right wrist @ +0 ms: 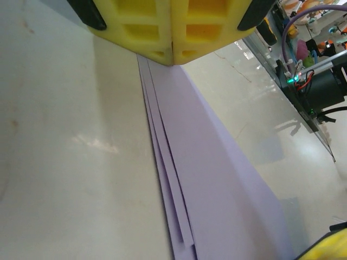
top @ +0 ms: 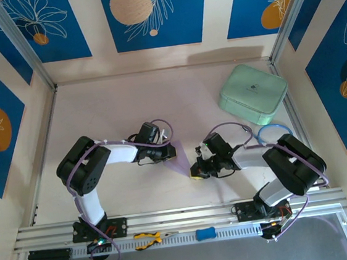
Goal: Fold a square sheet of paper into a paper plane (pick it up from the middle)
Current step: Fourth fold the wing at the center of the table.
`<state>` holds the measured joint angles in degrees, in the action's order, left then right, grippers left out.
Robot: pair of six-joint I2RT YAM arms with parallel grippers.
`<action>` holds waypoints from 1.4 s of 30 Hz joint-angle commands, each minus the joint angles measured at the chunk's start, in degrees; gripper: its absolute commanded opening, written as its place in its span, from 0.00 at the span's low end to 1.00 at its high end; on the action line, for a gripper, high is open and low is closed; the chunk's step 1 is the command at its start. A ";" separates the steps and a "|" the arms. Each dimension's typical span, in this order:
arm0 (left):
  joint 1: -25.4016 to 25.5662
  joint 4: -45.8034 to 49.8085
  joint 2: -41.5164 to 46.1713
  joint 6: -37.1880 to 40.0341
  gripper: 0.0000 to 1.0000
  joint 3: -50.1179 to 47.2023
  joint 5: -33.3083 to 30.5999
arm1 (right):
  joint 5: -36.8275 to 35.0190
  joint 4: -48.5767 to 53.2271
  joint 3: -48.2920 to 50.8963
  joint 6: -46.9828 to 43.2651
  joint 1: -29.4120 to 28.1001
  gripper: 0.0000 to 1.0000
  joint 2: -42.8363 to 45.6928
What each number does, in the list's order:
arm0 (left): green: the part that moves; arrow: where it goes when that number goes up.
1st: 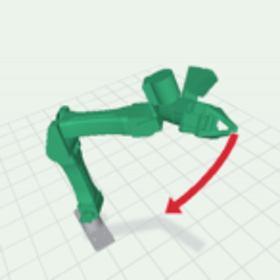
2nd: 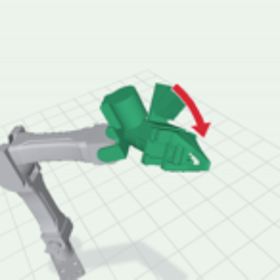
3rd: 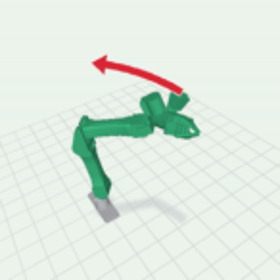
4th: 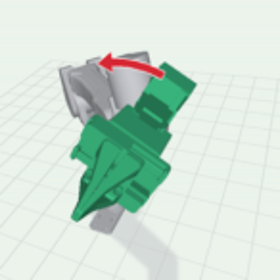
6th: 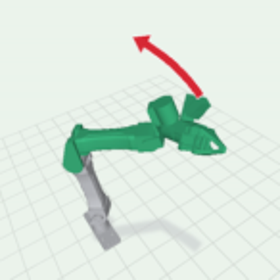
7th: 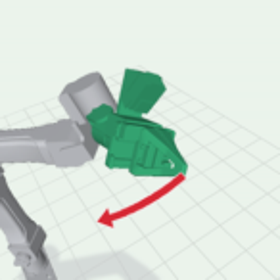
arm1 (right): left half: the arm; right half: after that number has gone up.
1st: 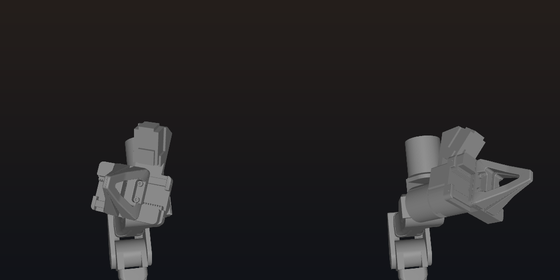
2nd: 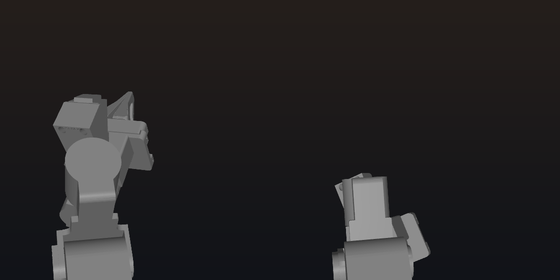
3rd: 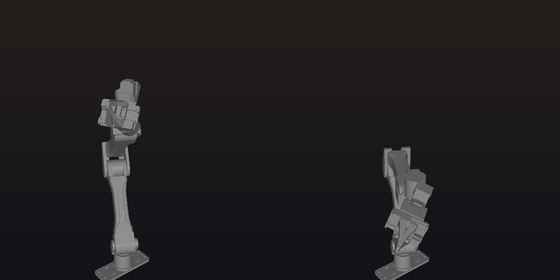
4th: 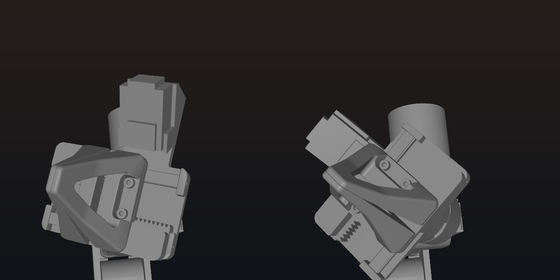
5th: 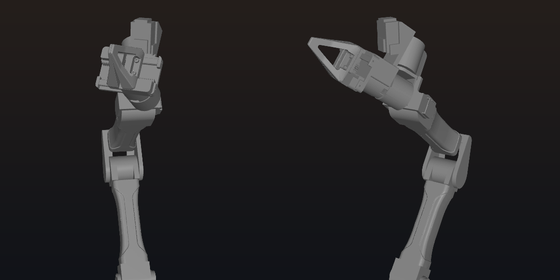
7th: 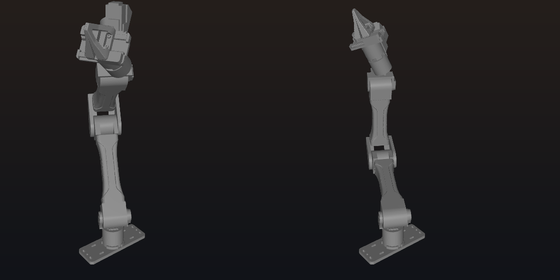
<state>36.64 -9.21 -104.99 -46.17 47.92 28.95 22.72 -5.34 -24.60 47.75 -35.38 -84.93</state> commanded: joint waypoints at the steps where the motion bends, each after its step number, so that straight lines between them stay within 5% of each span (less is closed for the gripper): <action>1: -1.04 3.68 -2.41 0.34 0.02 -1.96 -4.36 | -2.22 5.59 4.69 2.67 0.04 0.03 1.17; 17: -1.22 2.37 -2.41 -0.28 0.02 -2.75 -3.75 | -4.94 13.81 3.60 4.13 -0.15 0.04 19.52; 31: -1.22 2.06 -2.13 -0.72 0.02 -2.84 -3.73 | -1.83 5.65 -7.84 1.21 -2.07 0.06 -4.66; 42: -1.56 3.67 -2.81 0.58 0.02 -0.48 -3.46 | -0.75 1.47 -0.93 4.28 -2.02 0.02 -1.26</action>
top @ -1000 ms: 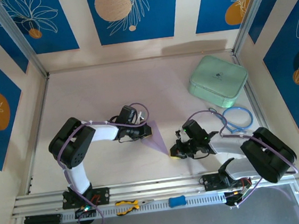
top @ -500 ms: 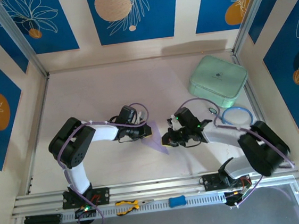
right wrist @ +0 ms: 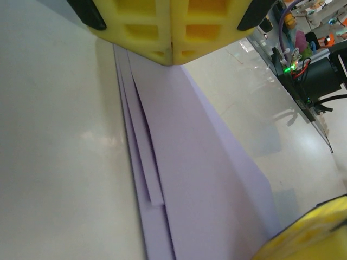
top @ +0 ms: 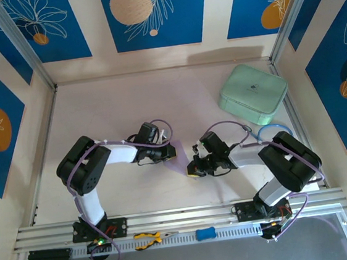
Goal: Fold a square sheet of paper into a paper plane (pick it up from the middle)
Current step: Fourth fold the wing at the center of the table.
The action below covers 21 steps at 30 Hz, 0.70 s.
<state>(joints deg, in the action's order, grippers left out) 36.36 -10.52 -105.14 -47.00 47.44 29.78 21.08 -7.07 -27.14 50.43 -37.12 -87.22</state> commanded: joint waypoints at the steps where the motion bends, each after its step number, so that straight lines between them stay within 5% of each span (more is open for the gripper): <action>1: -1.29 5.00 -2.74 1.46 0.02 0.08 -4.30 | 1.22 2.86 0.55 1.76 -0.32 0.03 1.55; 14: -1.28 4.64 -2.52 1.47 0.02 -0.33 -4.03 | -2.27 4.58 -4.24 2.10 1.44 0.04 -4.61; 21: -1.90 4.64 -2.78 1.31 0.02 -0.73 -4.16 | -3.06 6.74 3.31 3.92 0.56 0.09 3.83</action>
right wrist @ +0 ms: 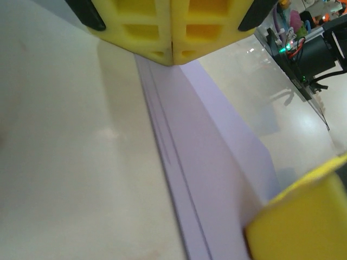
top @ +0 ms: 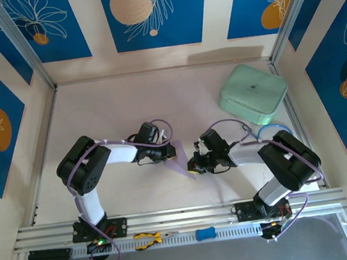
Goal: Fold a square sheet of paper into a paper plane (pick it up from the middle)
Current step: Fourth fold the wing at the center of the table.
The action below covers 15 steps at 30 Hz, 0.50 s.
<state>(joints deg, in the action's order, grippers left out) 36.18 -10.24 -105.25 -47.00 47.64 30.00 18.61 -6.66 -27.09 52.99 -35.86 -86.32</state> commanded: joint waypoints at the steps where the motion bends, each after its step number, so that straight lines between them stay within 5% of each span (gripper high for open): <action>1: -1.88 4.22 -2.76 1.15 0.02 -0.95 -4.31 | -0.67 6.99 3.92 1.85 -0.81 0.11 4.90; 8: -2.25 3.31 -2.68 -0.23 0.02 -1.46 -3.39 | -3.75 13.74 5.22 6.66 -2.44 0.32 14.37; 15: -2.36 2.15 -2.76 -2.04 0.02 -1.74 -2.33 | -6.13 13.66 6.40 11.14 -3.42 0.36 15.62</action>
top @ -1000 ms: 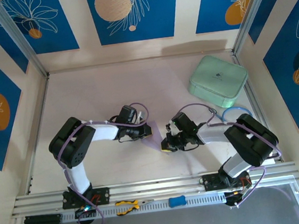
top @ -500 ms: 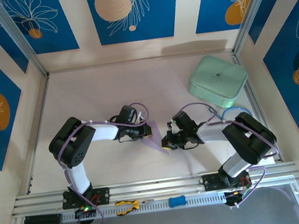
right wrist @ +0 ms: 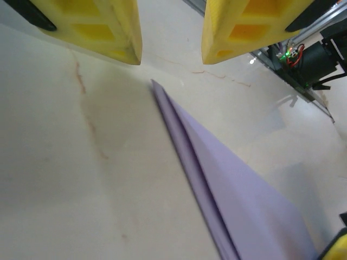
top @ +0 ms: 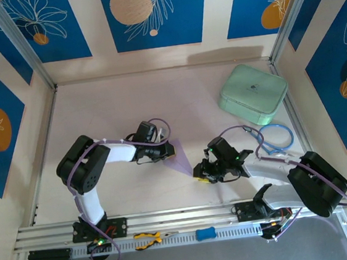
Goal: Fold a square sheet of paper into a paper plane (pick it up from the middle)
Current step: Fourth fold the wing at the center of the table, then turn over the paper at the center of the table.
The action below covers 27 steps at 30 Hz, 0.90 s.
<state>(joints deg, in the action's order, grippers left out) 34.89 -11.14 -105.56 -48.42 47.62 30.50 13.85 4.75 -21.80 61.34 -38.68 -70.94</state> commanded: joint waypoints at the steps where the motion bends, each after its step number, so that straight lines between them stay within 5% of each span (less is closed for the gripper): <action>1: -1.08 2.99 -2.42 -0.65 0.02 -1.74 -2.76 | -1.25 1.19 1.38 3.12 -0.70 0.36 -0.01; 27: -1.10 3.10 -1.86 -0.89 0.02 -1.54 -1.95 | -1.28 -5.60 0.81 4.32 -0.28 0.35 -2.99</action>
<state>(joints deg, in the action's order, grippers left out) 34.76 -11.38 -105.58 -49.21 47.51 30.70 13.69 3.33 -21.32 65.69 -38.87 -72.14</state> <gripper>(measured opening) 0.064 0.351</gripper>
